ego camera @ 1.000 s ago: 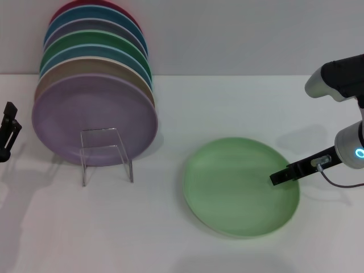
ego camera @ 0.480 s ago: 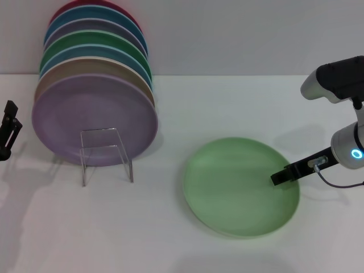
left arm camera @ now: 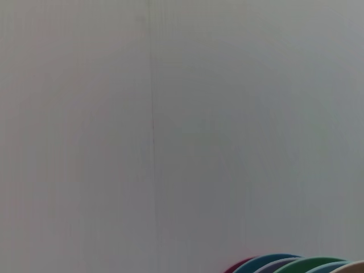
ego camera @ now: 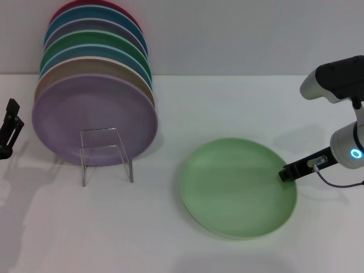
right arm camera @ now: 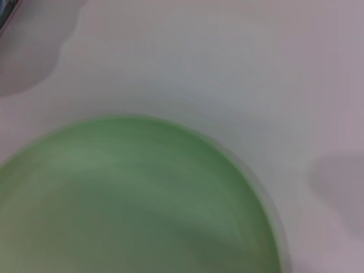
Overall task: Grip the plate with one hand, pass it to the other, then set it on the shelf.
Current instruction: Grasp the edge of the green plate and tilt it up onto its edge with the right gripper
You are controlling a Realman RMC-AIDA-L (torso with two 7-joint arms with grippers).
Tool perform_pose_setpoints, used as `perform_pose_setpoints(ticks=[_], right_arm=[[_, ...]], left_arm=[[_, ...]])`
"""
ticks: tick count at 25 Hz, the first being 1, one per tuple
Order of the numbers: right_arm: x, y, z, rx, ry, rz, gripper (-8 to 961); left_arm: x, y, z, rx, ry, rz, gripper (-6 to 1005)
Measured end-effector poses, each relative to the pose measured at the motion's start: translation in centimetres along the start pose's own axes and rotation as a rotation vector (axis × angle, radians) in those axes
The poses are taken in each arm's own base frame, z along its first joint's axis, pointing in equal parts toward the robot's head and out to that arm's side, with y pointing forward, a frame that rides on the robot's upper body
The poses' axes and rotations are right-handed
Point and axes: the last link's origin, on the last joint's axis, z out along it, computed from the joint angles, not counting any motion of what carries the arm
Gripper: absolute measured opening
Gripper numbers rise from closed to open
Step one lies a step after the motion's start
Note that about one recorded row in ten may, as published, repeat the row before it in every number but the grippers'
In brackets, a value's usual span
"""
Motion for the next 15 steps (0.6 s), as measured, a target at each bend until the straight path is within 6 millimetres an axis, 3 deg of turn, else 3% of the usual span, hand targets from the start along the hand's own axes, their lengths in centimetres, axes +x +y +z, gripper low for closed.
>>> perform_pose_setpoints(ticks=[3, 8, 15], right_arm=[[0.0, 0.0, 0.0, 0.0, 0.0, -0.001, 174], [0.1, 0.0, -0.1, -0.005, -0.009, -0.013, 62], [-0.4, 0.5, -1.6, -0.06, -0.129, -0.014, 38]], left_arm=[[0.0, 0.0, 0.1, -0.001, 0.001, 0.0, 707], [0.2, 0.2, 0.2, -0.004, 0.011, -0.005, 703], [0.9, 1.3, 0.5, -0.065, 0.056, -0.013, 697]])
